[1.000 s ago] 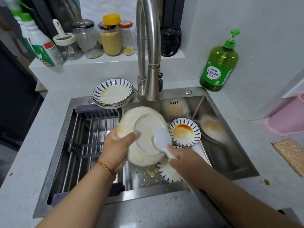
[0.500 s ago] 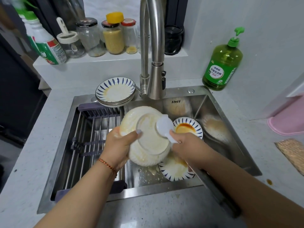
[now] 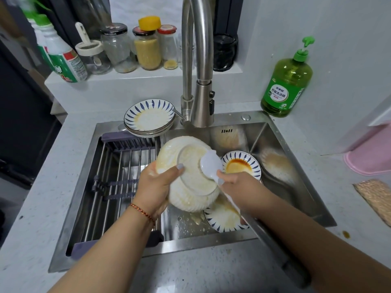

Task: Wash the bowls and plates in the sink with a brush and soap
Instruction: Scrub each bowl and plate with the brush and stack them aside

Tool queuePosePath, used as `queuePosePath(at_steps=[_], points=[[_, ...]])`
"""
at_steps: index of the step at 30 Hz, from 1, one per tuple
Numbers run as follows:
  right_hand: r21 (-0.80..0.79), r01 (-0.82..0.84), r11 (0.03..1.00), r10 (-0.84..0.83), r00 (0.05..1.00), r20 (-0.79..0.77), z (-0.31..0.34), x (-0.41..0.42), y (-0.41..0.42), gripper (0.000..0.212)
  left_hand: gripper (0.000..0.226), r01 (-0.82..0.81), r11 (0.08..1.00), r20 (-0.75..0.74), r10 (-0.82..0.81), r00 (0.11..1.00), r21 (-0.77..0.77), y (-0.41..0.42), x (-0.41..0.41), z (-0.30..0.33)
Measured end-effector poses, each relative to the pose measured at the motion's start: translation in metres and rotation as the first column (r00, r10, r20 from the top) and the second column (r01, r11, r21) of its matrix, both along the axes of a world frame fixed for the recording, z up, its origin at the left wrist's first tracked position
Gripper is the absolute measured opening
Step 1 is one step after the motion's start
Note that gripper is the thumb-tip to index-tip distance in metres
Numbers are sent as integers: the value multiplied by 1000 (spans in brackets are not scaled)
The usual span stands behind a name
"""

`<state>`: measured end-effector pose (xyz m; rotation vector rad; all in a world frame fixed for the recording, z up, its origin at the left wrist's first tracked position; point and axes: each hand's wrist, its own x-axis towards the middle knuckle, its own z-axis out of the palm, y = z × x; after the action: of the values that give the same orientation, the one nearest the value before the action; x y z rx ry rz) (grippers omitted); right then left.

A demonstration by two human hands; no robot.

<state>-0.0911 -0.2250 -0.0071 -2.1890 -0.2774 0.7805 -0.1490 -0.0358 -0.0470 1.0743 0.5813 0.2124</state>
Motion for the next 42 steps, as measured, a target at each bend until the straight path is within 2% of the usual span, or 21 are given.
queuePosePath(at_steps=[4, 7, 10, 12, 16, 19, 22, 25, 28, 31, 37, 39, 41, 42], points=[[71, -22, 997, 20, 999, 26, 7, -19, 10, 37, 42, 54, 998, 25, -54, 998, 10, -5, -3, -2], [87, 69, 994, -72, 997, 28, 15, 3, 13, 31, 37, 44, 999, 18, -45, 999, 7, -11, -6, -1], [19, 71, 997, -71, 997, 13, 13, 7, 2, 23, 31, 0, 1000, 15, 0, 1000, 13, -8, -4, 2], [-14, 25, 1000, -25, 1000, -10, 4, -9, -6, 31, 31, -32, 999, 3, 32, 999, 21, -4, -3, 4], [-69, -119, 990, 122, 992, 36, -1, -35, -9, 40, 29, -57, 997, -28, 59, 998, 46, -1, -6, 3], [-106, -18, 994, 19, 1000, 9, 2, -17, -18, 38, 30, -55, 996, -68, 60, 996, 64, 2, -12, 0], [-69, 136, 988, -140, 989, -42, 16, 10, -24, 30, 24, -48, 998, -75, 51, 996, 52, 4, -16, -2], [-15, 195, 981, -196, 979, -52, 21, 30, -19, 28, 22, -29, 1000, -69, 29, 997, 8, 6, -20, -1], [-4, 178, 984, -178, 980, -89, 21, 26, -15, 33, 22, -57, 996, -89, 51, 995, -68, 9, -20, -1], [8, 129, 992, -127, 984, -124, 25, 3, -18, 34, 35, -137, 981, -114, 122, 986, -135, 13, -18, -1], [27, -101, 995, 102, 994, -37, 16, -46, -4, 38, 26, -250, 956, -129, 231, 964, -155, 11, -13, 1], [-36, -172, 984, 174, 984, 48, 12, -52, -2, 39, 22, -260, 952, -133, 240, 961, -160, 9, -11, 2], [-49, -133, 990, 137, 986, 94, 6, -49, -5, 41, 20, -256, 953, -136, 236, 962, -160, 8, -9, 2], [-19, -71, 997, 72, 996, 56, 3, -44, -6, 41, 21, -253, 956, -132, 234, 963, -151, 8, -9, 4]])
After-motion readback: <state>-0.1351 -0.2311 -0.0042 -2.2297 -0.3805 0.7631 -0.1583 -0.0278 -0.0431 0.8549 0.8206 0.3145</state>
